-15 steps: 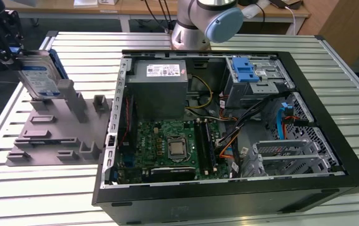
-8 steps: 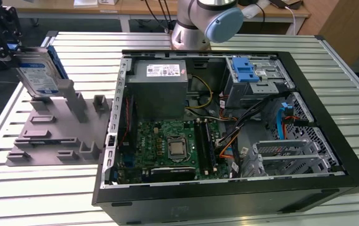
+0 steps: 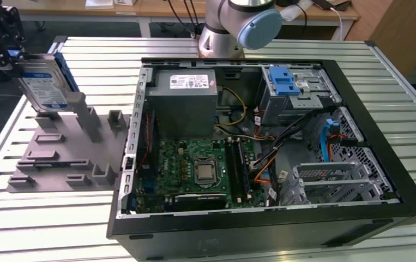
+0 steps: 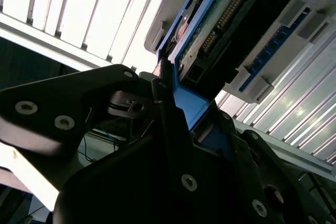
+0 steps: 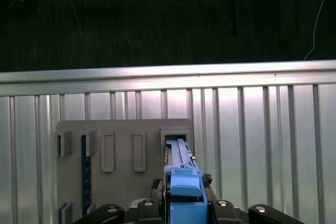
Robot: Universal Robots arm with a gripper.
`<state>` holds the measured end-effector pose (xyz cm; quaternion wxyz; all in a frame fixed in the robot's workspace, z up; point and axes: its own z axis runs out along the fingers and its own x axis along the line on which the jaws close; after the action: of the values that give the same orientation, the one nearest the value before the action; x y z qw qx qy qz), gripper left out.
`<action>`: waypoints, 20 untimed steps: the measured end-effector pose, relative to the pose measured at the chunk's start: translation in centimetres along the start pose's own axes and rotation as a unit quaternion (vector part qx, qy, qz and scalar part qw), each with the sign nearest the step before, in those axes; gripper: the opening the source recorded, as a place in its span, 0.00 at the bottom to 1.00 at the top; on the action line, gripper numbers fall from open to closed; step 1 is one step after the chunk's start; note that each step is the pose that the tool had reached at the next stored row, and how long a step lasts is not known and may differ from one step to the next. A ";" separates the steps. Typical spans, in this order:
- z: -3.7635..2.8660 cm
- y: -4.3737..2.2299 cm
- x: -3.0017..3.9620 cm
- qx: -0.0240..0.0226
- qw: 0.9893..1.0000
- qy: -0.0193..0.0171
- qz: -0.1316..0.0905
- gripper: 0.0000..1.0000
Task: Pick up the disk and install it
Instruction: 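Pick up the disk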
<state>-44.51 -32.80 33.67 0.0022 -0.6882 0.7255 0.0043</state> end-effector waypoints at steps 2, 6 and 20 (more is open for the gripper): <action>-0.02 0.00 0.00 0.000 1.000 0.000 0.000 0.36; -0.13 0.00 0.00 0.000 1.000 0.000 0.000 0.36; -0.72 0.00 -0.01 0.000 1.000 0.000 0.000 0.36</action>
<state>-44.51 -32.80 34.39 0.0022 -0.6882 0.7255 0.0043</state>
